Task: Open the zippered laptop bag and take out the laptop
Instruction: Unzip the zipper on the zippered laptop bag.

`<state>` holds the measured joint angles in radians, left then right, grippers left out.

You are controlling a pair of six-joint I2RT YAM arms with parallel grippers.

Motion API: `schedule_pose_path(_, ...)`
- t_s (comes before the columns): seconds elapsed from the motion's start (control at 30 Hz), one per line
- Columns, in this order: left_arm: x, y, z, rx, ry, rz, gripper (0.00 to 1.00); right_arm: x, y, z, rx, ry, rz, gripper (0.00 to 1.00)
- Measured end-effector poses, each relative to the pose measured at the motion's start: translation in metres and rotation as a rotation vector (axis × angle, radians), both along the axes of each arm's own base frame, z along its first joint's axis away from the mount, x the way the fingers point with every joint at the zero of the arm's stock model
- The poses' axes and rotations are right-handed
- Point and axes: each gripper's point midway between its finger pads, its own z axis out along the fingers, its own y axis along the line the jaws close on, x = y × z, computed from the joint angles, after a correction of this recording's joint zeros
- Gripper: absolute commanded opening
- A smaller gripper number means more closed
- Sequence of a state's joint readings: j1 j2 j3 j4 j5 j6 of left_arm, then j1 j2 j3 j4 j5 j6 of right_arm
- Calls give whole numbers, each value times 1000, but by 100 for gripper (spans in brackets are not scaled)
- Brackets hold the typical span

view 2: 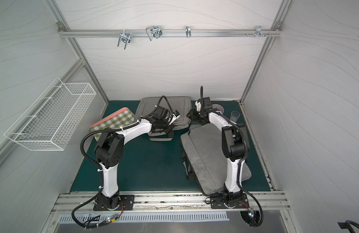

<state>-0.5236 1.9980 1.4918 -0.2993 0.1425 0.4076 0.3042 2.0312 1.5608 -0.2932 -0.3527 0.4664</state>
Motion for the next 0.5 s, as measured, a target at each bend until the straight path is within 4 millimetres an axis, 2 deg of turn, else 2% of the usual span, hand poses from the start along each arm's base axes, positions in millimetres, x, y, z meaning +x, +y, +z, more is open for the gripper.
schedule_pose_path(0.1, 0, 2, 3, 0, -2, 3, 18, 3, 6, -8, 17, 30, -12, 47)
schedule_pose_path(0.33, 1, 8, 3, 11, 4, 25, 22, 2, 14, -10, 63, 72, -29, 11)
schedule_pose_path(0.5, 3, 22, 13, 24, 2, 91, 29, -1, 19, -11, 80, 101, -46, 1)
